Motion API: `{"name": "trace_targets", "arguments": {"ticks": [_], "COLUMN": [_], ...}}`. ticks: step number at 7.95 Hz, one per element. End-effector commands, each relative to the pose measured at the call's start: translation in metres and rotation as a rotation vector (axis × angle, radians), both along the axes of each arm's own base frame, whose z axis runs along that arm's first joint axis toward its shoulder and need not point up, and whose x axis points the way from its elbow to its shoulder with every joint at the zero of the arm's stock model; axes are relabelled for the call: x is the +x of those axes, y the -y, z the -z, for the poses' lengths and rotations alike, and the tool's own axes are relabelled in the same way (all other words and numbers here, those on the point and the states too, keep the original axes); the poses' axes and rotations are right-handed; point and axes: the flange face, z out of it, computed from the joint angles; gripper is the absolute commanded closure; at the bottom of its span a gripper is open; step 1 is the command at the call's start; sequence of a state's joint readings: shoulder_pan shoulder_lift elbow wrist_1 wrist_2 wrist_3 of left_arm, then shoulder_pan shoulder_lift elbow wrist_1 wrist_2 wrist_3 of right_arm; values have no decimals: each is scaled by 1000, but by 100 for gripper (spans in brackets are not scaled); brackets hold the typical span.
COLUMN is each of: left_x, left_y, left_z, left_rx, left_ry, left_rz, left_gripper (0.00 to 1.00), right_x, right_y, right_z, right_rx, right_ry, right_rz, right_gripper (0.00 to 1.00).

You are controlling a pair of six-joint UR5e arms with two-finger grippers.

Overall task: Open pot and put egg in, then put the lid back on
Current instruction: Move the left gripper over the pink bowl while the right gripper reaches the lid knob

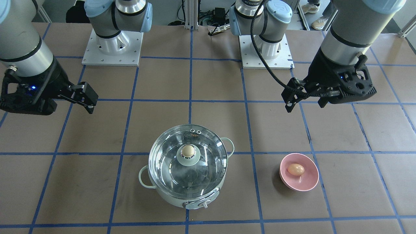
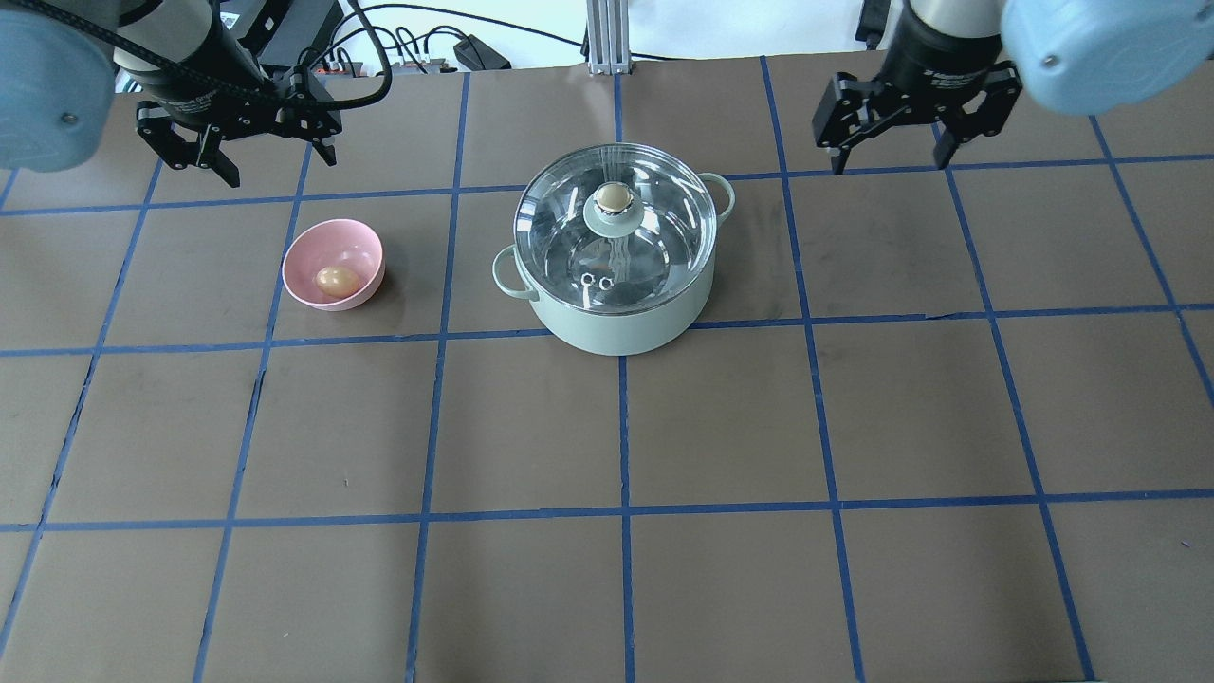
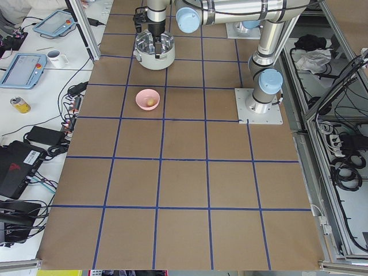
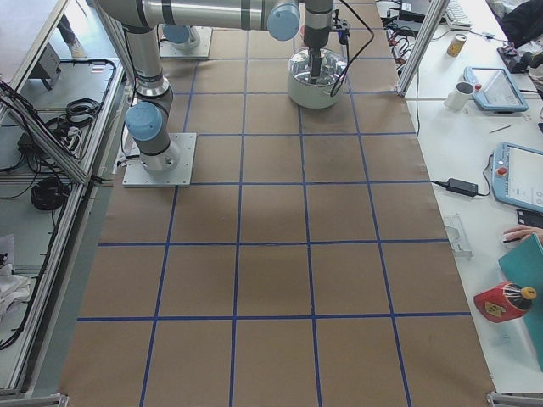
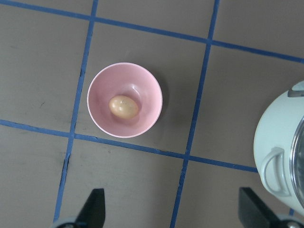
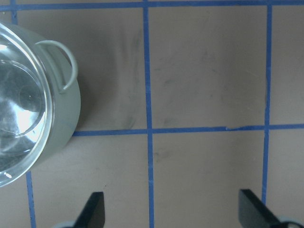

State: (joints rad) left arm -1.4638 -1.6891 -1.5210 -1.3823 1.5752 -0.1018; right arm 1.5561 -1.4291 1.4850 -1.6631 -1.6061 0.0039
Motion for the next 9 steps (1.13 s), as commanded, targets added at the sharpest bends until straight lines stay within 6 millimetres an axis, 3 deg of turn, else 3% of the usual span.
{"name": "trace_targets", "arguments": {"ticks": [1,3,4,7,9], "left_x": [10,18,37,49,50], "left_y": [39,60,61,62,64], "left_z": [64,115,132,154,157], "left_rx": [-22,32,60,37,27], "left_ry": [-32,-36,-44,-28,-42], "left_rz": [-275,-363,-503,-557,-761], "left_gripper": [0,0,0,0,0], "right_x": [106,156,188,219,228], "right_y": [-5,8,16,31,44], "right_z": [8,22,37,65,92], "right_rx": [-59,-72,-91,-88,-86], "right_ry": [-53,26,49,104,148], "right_rz": [-31,-10,-14,8,51], "right_gripper": [0,0,0,0,0]}}
